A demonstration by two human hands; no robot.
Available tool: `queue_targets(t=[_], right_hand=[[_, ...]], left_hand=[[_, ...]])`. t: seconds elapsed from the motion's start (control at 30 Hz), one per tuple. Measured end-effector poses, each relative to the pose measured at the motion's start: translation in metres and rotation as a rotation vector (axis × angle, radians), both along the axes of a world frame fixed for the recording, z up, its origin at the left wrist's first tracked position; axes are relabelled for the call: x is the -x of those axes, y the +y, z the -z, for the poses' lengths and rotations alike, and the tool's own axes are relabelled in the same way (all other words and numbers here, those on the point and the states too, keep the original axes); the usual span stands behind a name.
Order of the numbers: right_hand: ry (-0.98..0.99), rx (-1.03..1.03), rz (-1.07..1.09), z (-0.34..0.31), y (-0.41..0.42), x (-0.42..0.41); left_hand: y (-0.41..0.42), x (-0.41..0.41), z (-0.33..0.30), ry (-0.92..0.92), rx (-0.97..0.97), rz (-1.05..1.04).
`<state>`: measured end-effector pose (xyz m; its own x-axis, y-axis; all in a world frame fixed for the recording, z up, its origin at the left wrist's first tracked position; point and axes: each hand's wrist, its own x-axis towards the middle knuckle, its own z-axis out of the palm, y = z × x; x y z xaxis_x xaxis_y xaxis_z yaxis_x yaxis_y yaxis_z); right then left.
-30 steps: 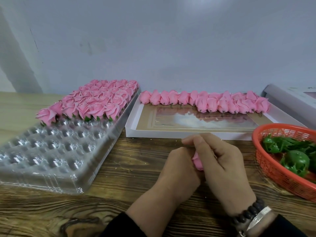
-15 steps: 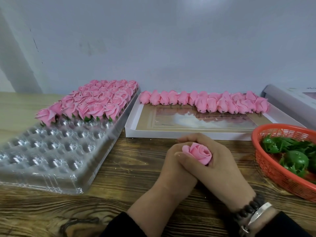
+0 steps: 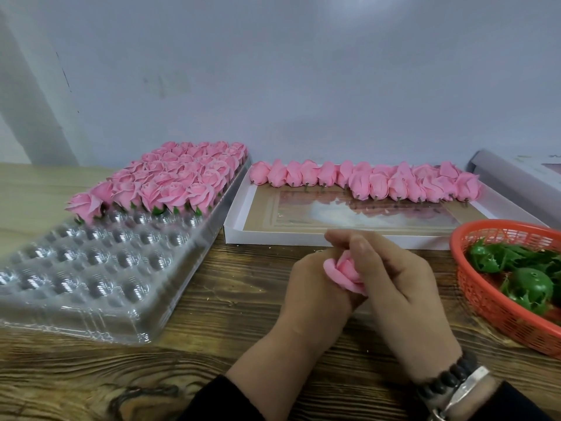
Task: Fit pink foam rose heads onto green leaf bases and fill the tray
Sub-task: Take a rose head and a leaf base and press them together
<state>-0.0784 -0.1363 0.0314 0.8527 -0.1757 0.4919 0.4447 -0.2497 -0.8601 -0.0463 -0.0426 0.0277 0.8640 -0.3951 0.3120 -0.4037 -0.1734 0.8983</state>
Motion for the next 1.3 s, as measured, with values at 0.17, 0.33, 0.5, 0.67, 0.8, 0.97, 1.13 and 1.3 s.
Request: queue_targets(t=[0.17, 0.33, 0.5, 0.67, 0.8, 0.97, 1.13, 1.3], right_hand=[[-0.056, 0.213, 0.111, 0.004, 0.004, 0.0], [-0.005, 0.312, 0.087, 0.001, -0.002, -0.003], [0.121, 0.372, -0.077, -0.003, -0.008, -0.003], [0.195, 0.329, -0.17, -0.004, -0.008, 0.002], [0.133, 0.314, -0.122, -0.001, -0.013, 0.001], [0.055, 0.102, -0.078, -0.001, -0.01, 0.001], [0.007, 0.096, 0.033, 0.004, 0.003, 0.001], [0.016, 0.246, 0.107, 0.008, 0.002, -0.005]], left_hand=[[-0.006, 0.002, 0.005, 0.031, -0.022, 0.034], [-0.007, 0.011, 0.001, 0.001, -0.007, 0.066], [-0.008, 0.006, -0.003, 0.037, -0.094, 0.211], [0.002, 0.007, -0.006, 0.265, -0.123, 0.249], [0.004, 0.002, -0.009, 0.181, -0.024, 0.163], [0.003, -0.001, -0.007, 0.112, 0.103, 0.059], [-0.007, 0.001, 0.004, 0.081, 0.059, 0.028], [-0.014, 0.005, 0.004, 0.129, 0.079, 0.052]])
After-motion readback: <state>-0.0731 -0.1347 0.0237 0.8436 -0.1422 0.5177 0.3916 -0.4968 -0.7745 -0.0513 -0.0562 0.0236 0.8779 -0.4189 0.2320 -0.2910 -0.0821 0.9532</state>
